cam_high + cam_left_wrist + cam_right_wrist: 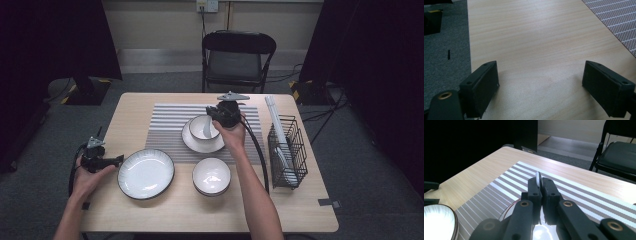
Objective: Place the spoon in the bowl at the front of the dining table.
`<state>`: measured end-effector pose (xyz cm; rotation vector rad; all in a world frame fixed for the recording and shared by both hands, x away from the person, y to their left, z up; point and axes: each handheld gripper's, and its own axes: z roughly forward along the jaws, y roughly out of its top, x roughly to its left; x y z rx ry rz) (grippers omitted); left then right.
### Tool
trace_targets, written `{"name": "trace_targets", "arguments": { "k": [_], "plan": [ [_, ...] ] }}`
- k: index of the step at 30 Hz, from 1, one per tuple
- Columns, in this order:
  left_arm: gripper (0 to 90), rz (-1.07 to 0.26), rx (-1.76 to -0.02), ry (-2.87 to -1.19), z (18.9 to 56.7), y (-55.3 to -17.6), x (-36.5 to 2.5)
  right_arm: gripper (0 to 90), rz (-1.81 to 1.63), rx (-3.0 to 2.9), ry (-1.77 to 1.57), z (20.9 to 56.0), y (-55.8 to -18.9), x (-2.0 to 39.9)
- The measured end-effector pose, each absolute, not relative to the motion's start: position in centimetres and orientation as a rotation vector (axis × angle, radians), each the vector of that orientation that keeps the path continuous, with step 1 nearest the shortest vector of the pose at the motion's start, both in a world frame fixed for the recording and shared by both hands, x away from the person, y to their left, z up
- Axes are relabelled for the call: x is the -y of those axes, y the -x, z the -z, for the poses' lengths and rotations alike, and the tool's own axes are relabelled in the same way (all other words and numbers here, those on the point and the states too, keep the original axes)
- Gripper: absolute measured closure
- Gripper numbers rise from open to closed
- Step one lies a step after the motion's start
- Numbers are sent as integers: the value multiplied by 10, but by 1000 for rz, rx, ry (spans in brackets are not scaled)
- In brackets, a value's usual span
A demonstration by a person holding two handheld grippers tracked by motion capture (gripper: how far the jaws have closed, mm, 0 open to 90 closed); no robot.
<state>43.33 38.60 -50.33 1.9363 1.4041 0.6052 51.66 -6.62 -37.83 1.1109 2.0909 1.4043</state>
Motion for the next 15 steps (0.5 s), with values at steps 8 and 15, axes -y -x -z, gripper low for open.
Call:
{"name": "trace_targets", "arguments": {
  "k": [8, 15],
  "plan": [
    [131, -605, -1404, -1936, 503, -433, -386, 865, -1417, -2099, -1097, 383, -513, 60],
    [131, -605, -1403, -1937, 503, -433, -386, 864, -1425, -2101, -1097, 387, -510, 59]
  ]
}}
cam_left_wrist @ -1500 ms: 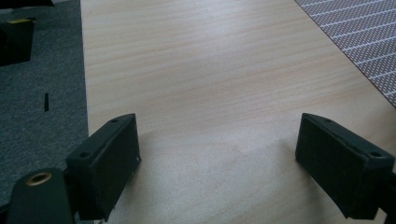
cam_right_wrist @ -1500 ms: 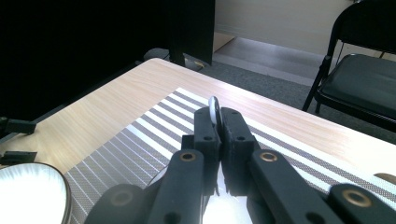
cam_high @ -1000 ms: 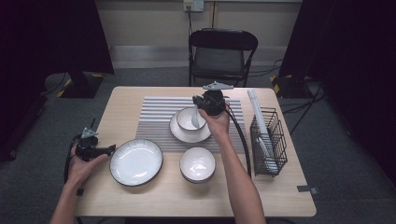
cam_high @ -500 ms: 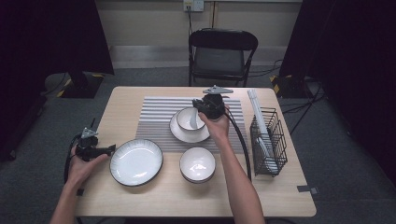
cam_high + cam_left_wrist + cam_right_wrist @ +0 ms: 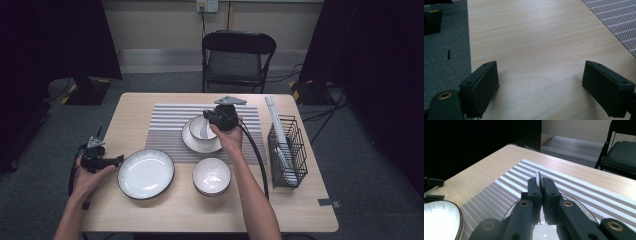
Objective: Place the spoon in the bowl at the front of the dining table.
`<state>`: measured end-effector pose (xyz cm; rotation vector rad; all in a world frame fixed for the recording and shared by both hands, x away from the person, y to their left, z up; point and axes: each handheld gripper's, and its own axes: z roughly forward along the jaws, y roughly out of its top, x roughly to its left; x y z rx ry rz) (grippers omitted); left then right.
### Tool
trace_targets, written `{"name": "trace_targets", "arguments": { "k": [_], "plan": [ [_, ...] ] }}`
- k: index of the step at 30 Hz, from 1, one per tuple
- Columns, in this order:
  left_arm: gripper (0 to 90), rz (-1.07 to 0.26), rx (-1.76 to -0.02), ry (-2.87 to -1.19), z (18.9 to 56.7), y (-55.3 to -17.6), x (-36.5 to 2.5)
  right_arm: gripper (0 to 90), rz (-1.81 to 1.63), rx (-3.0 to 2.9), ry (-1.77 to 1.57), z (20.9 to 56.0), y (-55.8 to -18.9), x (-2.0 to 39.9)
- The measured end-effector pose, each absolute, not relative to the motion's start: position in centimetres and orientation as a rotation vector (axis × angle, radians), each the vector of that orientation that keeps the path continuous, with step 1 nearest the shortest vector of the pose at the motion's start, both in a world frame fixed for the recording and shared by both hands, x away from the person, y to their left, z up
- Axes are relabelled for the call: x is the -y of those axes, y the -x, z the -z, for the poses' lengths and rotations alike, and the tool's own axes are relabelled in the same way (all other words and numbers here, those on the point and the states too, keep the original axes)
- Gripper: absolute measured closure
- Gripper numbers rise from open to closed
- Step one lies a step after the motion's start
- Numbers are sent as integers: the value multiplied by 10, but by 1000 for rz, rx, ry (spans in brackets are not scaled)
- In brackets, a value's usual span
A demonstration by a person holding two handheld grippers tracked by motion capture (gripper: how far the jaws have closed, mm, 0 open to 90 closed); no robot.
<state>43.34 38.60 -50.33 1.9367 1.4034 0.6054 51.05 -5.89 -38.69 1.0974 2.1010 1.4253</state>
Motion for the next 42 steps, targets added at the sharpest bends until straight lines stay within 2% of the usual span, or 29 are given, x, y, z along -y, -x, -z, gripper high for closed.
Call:
{"name": "trace_targets", "arguments": {
  "k": [10, 42],
  "plan": [
    [131, -606, -1404, -1937, 503, -433, -386, 862, -1444, -2120, -1095, 398, -510, 59],
    [131, -606, -1403, -1937, 503, -433, -386, 829, -1464, -2146, -1062, 402, -495, 53]
  ]
}}
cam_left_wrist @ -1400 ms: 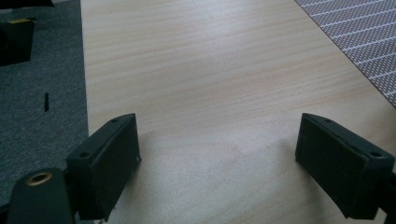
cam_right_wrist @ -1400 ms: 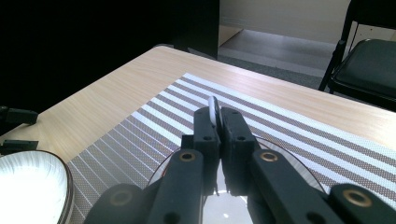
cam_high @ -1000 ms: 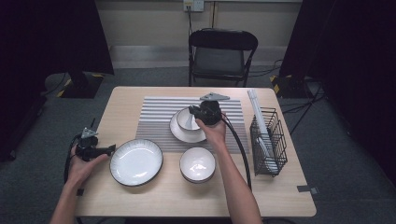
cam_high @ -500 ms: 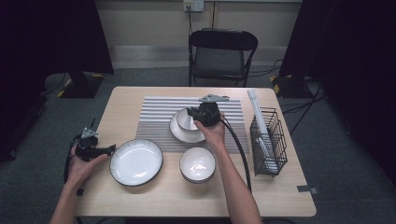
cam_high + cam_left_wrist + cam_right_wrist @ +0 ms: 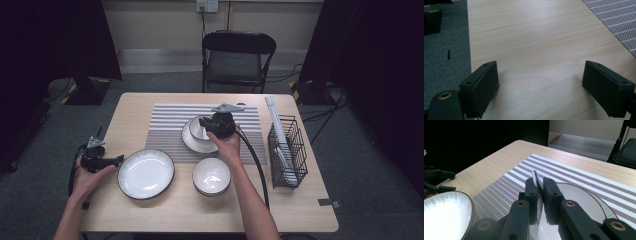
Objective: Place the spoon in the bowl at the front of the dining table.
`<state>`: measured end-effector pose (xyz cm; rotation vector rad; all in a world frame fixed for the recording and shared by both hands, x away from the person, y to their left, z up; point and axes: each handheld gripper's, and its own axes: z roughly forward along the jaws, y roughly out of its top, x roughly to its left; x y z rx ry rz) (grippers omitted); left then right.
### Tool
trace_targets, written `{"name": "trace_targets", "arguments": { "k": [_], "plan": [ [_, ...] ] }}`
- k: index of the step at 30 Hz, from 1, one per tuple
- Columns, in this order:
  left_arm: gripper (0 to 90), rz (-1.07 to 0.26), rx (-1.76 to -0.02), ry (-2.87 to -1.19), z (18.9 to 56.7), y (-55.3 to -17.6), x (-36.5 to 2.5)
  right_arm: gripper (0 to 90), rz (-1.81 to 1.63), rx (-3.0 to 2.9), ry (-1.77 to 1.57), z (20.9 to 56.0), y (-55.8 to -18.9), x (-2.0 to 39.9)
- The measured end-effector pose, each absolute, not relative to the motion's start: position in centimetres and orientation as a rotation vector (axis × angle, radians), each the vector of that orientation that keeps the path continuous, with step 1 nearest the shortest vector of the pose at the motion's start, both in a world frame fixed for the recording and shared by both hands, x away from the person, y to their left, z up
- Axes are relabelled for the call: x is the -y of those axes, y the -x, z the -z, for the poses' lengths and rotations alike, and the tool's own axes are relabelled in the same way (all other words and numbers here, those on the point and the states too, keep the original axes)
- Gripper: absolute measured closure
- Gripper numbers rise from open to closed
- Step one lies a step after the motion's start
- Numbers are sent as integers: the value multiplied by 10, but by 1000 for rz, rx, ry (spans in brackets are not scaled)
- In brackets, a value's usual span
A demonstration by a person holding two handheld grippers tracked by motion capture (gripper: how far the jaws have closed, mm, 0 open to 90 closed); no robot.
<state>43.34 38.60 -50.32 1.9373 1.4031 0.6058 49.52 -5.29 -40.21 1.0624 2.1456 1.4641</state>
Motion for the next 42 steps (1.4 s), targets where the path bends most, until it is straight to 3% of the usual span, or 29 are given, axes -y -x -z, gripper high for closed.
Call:
{"name": "trace_targets", "arguments": {
  "k": [42],
  "plan": [
    [131, -606, -1403, -1938, 503, -433, -386, 751, -1453, -2219, -1007, 398, -489, 37]
  ]
}}
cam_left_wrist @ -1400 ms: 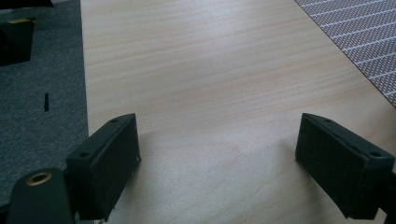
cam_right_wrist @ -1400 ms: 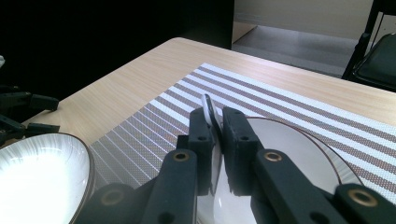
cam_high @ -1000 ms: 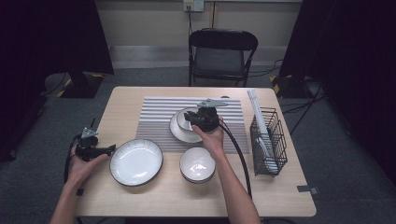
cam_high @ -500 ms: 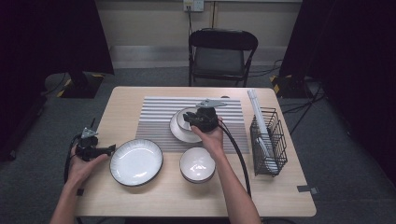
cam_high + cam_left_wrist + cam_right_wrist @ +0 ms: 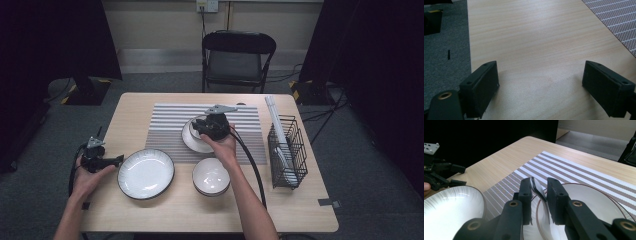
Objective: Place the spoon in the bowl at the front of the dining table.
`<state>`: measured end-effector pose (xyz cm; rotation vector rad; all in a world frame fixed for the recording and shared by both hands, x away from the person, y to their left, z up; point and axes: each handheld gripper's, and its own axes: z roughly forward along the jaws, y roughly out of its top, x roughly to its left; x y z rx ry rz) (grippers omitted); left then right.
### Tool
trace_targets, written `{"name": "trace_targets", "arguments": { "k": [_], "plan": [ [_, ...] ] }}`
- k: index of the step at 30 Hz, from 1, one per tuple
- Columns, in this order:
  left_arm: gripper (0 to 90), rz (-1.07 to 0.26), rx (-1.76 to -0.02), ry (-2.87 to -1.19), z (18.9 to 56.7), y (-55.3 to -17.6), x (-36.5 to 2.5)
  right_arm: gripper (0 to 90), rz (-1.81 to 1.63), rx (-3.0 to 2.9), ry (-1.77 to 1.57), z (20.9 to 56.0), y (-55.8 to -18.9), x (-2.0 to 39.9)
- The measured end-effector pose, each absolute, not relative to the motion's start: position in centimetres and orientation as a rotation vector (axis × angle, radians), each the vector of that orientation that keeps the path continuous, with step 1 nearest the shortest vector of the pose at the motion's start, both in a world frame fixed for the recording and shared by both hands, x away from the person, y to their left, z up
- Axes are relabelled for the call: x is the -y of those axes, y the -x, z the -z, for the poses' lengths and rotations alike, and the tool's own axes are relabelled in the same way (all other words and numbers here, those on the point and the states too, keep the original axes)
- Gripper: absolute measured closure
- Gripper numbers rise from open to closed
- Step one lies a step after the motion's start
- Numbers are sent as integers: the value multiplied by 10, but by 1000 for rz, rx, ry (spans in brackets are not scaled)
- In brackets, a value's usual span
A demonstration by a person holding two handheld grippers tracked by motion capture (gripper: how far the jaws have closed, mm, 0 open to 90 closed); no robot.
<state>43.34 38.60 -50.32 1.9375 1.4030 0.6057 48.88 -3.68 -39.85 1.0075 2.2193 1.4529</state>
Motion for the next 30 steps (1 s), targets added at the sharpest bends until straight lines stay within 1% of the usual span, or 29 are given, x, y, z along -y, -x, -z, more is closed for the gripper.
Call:
{"name": "trace_targets", "arguments": {
  "k": [22, 28, 29, 30],
  "plan": [
    [131, -606, -1403, -1938, 503, -433, -386, 724, -1446, -2244, -1001, 399, -492, 23],
    [131, -606, -1403, -1937, 503, -433, -386, 728, -1434, -2270, -991, 398, -495, 14],
    [131, -606, -1403, -1938, 503, -433, -386, 746, -1426, -2262, -995, 398, -495, 11],
    [131, -606, -1403, -1938, 503, -433, -386, 746, -1426, -2262, -995, 398, -495, 11]
  ]
}}
